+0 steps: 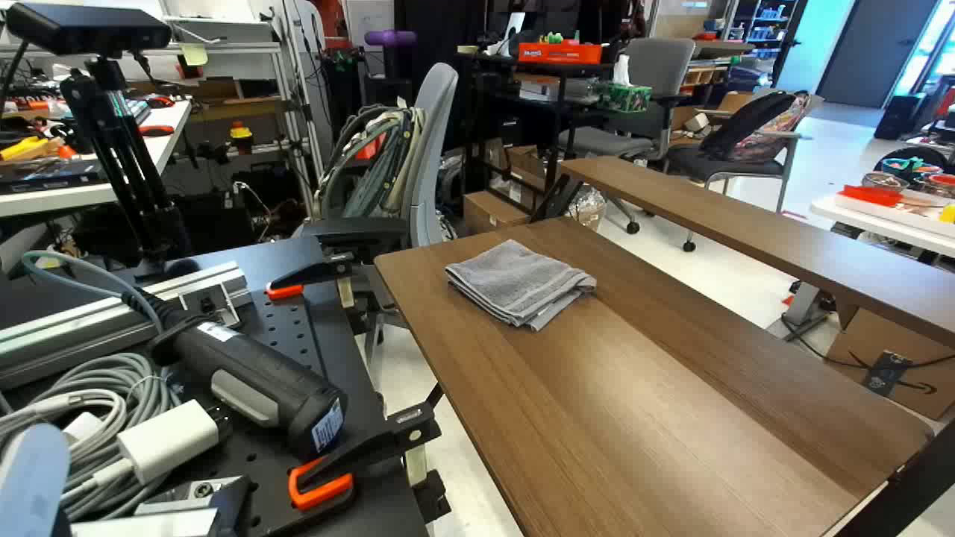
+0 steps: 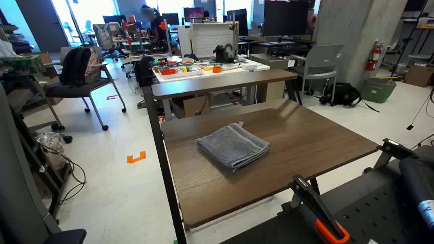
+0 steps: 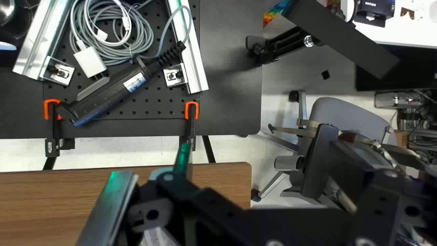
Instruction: Move the grey towel to the right then push it to the left
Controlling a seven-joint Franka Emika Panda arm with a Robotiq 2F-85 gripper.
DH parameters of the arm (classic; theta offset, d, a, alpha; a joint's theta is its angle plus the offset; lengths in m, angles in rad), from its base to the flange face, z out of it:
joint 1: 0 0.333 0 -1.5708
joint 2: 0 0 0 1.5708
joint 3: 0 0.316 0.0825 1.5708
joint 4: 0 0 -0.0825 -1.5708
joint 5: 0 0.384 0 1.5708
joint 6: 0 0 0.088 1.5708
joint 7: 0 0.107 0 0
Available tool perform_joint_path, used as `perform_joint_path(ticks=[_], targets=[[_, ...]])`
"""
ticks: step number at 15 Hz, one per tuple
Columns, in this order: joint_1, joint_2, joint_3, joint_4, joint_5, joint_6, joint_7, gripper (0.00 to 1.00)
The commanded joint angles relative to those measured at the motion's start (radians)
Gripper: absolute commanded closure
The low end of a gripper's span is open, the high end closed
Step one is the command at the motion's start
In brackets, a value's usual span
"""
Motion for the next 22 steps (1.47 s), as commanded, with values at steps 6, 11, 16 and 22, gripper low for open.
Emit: perform_joint_path(ticks=[6,11,16,22], targets=[[-0.034,0.03,0.044,-0.01,0.028,0.084,0.001,0.0],[-0.02,0.208,0.084,0.031,0.05,0.275,0.032,0.0],[-0.018,0.421,0.11,0.09,0.025,0.434,0.053,0.0],[-0.032,0.643,0.098,0.126,0.003,0.637,0.038,0.0]])
